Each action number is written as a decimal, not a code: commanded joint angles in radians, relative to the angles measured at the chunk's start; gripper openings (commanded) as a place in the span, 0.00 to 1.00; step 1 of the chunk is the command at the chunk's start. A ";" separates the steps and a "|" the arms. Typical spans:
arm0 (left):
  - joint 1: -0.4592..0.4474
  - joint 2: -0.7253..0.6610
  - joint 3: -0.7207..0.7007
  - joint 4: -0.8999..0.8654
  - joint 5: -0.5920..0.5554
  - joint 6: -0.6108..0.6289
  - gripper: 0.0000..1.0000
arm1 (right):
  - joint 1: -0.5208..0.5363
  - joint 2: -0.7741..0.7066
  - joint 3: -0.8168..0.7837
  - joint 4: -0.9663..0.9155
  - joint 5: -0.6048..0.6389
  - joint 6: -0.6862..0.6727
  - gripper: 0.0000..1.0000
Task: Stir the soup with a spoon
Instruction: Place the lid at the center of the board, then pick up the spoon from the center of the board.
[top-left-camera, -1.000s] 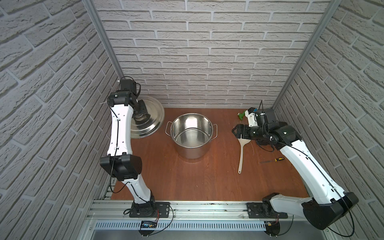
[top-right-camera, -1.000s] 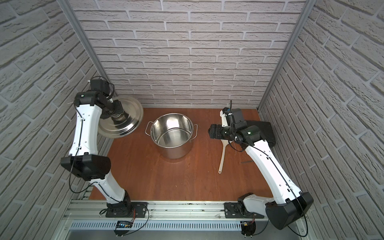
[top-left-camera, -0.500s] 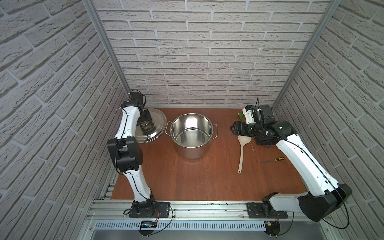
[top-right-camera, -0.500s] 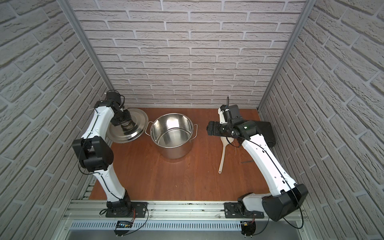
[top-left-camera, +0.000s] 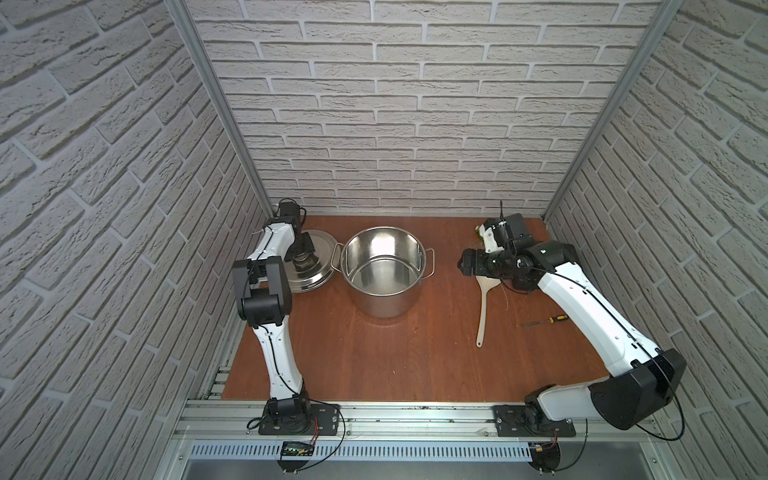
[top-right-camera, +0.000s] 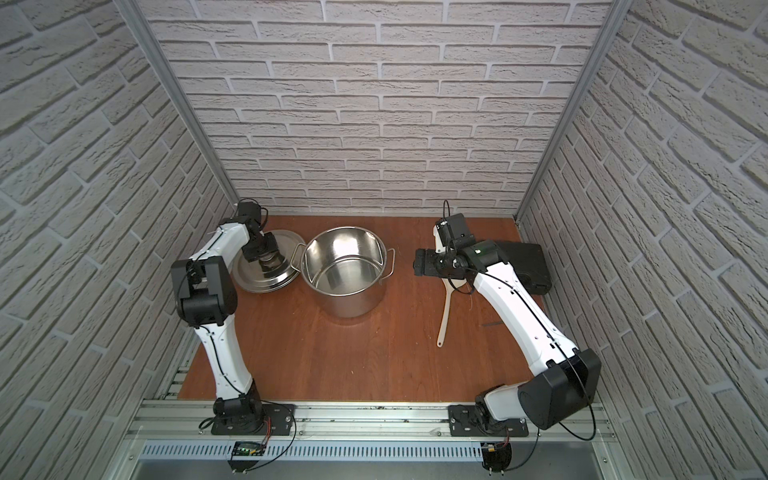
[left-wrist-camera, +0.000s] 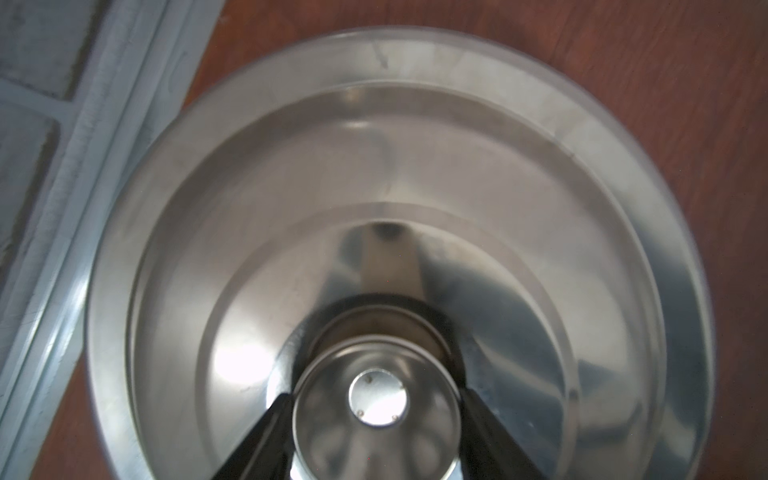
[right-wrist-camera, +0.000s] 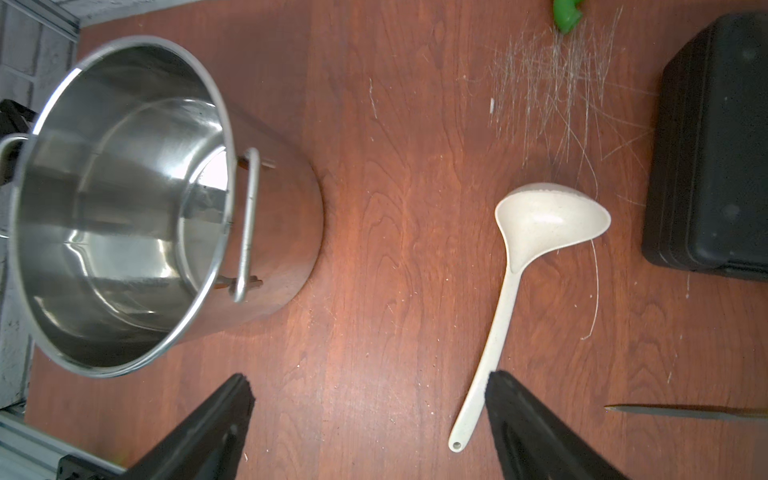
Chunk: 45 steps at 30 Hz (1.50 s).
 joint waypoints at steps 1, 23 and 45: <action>-0.013 0.003 -0.025 0.094 0.010 -0.012 0.14 | 0.006 0.022 -0.063 0.048 0.025 0.022 0.91; -0.032 -0.102 -0.130 0.150 -0.004 -0.007 0.98 | 0.004 0.128 -0.287 0.110 0.089 0.093 0.89; -0.231 -0.918 -0.456 0.148 0.027 -0.101 0.98 | -0.113 0.099 -0.479 0.228 0.027 0.130 0.63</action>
